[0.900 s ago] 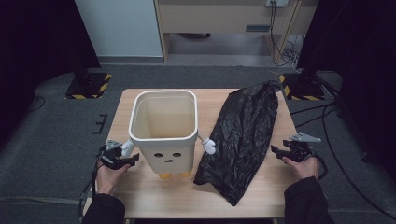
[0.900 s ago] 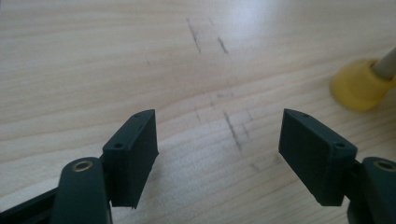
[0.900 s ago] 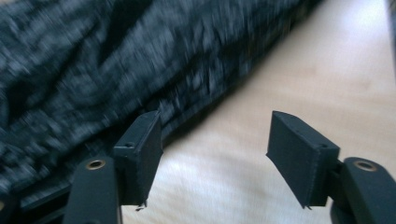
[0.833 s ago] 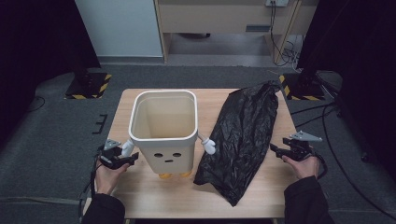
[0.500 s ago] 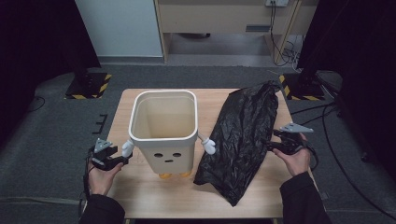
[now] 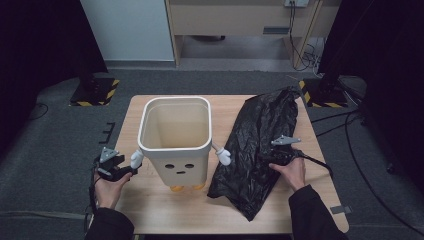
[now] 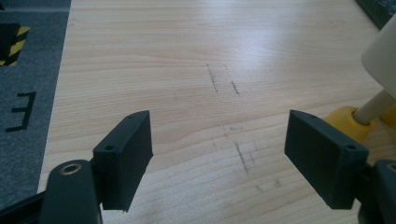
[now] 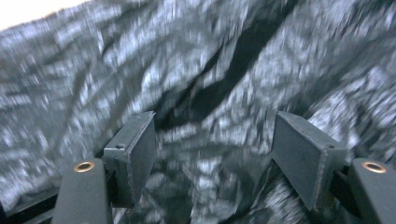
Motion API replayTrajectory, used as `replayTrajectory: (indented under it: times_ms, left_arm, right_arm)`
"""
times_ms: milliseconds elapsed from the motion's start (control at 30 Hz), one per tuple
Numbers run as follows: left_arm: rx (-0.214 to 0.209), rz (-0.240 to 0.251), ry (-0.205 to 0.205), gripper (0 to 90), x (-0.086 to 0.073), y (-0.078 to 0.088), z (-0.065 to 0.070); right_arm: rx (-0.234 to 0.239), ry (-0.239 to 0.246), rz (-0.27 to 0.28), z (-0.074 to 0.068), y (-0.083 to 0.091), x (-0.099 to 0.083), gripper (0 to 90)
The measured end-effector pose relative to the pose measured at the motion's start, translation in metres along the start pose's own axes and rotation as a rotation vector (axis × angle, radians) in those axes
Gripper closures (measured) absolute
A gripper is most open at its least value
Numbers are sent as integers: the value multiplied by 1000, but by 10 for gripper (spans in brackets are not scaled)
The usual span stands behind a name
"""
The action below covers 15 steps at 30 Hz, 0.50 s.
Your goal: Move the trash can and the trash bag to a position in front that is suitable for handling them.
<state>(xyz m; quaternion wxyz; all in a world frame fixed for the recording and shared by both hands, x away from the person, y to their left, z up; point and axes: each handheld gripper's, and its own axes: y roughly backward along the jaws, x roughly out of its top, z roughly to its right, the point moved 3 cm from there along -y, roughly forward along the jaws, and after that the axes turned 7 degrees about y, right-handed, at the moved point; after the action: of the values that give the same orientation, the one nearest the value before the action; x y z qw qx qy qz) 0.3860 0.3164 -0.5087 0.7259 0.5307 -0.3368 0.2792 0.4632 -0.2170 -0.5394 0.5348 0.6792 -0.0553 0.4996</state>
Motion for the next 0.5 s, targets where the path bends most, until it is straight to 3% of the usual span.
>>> replayTrajectory:
  times_ms: [133,233,367,500]
  left_arm:
    - [3,0,-9,211,0,-1,2]
    - [20,16,-14,190,1,1,0]
    - [17,42,30,210,3,6,-5]
    - [11,76,19,209,6,10,-6]
  right_arm:
    - [-5,31,-65,-1,-4,-13,302]
    - [0,11,-57,2,-3,-16,305]
    - [4,12,-52,10,3,-22,307]
    - [-10,1,-55,22,13,-32,304]
